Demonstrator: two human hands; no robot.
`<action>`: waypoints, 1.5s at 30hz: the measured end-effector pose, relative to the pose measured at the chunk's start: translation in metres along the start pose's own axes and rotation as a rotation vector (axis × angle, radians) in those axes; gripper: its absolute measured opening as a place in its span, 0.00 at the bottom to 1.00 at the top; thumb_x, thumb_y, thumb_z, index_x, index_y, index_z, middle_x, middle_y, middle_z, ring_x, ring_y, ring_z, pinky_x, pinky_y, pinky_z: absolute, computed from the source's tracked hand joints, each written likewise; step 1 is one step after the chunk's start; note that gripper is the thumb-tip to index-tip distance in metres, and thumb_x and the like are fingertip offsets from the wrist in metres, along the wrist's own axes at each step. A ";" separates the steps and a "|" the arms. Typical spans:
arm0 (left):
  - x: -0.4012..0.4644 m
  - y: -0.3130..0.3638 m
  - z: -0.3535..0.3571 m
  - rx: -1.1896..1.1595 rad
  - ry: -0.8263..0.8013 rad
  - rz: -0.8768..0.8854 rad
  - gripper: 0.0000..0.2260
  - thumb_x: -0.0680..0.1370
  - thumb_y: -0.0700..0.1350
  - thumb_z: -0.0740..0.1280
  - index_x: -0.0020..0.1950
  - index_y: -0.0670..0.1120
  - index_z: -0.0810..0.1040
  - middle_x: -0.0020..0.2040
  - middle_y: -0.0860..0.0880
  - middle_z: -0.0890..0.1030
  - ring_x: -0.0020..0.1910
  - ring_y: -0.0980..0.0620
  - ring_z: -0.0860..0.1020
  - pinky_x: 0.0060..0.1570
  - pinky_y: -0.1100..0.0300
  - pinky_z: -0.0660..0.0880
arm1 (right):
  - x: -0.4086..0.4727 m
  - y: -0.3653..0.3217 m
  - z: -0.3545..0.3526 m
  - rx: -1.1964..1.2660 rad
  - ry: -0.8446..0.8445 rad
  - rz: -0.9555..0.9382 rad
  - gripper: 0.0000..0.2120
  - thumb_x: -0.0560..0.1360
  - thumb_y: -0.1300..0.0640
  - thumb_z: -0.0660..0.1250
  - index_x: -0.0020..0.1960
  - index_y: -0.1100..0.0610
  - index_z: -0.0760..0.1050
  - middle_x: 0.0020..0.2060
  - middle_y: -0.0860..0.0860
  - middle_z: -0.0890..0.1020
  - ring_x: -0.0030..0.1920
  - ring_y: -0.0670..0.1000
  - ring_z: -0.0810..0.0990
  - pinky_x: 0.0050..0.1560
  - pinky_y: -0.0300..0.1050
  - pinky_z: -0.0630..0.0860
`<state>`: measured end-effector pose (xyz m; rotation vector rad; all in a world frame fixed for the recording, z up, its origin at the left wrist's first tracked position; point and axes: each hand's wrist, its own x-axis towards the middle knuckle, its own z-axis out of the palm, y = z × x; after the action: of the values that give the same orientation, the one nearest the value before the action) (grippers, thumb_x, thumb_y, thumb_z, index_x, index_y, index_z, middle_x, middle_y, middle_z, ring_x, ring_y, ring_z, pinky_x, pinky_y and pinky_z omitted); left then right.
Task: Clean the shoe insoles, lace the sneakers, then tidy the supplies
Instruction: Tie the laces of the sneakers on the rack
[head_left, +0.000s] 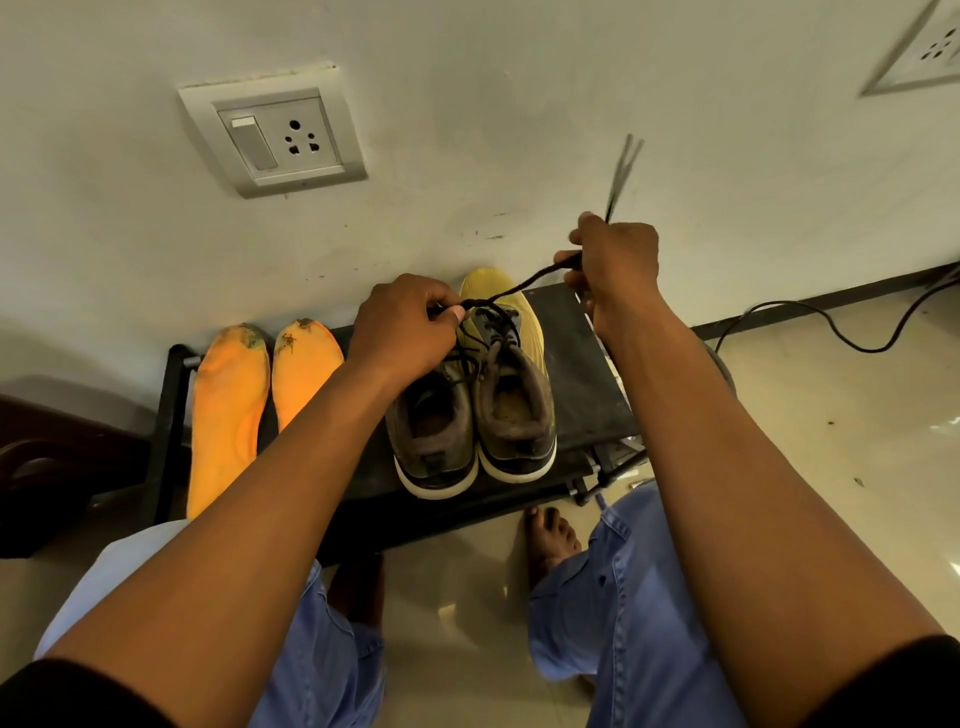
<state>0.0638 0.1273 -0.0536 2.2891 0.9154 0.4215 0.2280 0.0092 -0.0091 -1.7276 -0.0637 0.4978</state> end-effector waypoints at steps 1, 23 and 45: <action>0.000 -0.001 0.000 0.020 0.009 0.003 0.06 0.79 0.49 0.70 0.51 0.52 0.87 0.49 0.52 0.86 0.50 0.50 0.81 0.47 0.60 0.71 | 0.002 0.000 -0.001 -0.003 0.036 0.009 0.09 0.74 0.54 0.63 0.46 0.59 0.76 0.36 0.54 0.85 0.32 0.53 0.77 0.33 0.44 0.72; 0.004 0.000 -0.002 0.004 -0.063 -0.028 0.08 0.81 0.47 0.67 0.48 0.49 0.87 0.50 0.51 0.85 0.46 0.50 0.78 0.45 0.59 0.70 | -0.011 0.003 0.006 -0.847 -0.525 -0.034 0.06 0.78 0.65 0.69 0.53 0.65 0.81 0.37 0.60 0.82 0.36 0.56 0.81 0.48 0.55 0.85; -0.008 -0.008 -0.013 0.317 -0.124 -0.038 0.11 0.75 0.53 0.66 0.53 0.59 0.85 0.56 0.53 0.84 0.60 0.41 0.77 0.59 0.46 0.74 | 0.005 0.015 -0.031 -1.129 -0.337 -0.067 0.10 0.69 0.64 0.69 0.49 0.60 0.79 0.42 0.57 0.82 0.46 0.58 0.83 0.41 0.46 0.77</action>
<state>0.0478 0.1314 -0.0496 2.5446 1.0204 0.1217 0.2399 -0.0208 -0.0203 -2.6917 -0.7633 0.7749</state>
